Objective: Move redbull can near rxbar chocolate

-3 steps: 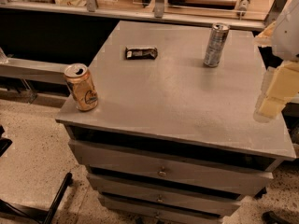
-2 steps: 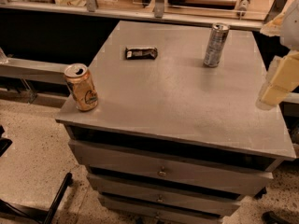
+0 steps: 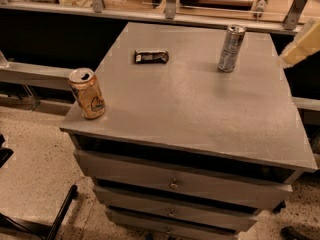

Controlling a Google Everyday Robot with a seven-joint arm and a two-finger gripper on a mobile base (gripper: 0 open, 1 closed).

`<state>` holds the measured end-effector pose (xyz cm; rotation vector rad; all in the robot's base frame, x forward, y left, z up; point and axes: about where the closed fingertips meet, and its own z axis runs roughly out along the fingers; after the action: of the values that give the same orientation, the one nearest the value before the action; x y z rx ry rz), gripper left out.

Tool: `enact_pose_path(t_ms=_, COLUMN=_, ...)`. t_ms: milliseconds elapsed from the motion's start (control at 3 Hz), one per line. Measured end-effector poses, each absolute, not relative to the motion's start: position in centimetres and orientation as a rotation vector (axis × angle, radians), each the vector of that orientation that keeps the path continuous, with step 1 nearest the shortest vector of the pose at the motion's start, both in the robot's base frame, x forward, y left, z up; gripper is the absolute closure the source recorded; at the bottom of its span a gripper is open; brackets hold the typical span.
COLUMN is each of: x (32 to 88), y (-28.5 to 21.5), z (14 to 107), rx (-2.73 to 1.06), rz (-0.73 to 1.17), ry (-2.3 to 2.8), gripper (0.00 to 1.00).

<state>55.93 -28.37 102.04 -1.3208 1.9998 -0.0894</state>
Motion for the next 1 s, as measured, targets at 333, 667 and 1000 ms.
enact_pose_path(t_ms=333, x=61.9, y=-28.3, z=102.1, rx=-1.157, rz=0.024, ry=1.858, gripper=0.00)
enact_pose_path(t_ms=667, x=66.7, y=-26.8, z=101.1, rx=-0.997, rz=0.153, ry=1.745, gripper=0.00)
enact_pose_path(t_ms=1000, x=69.9, y=-24.9, z=99.4, rx=-0.893, rz=0.272, ry=1.694, gripper=0.00)
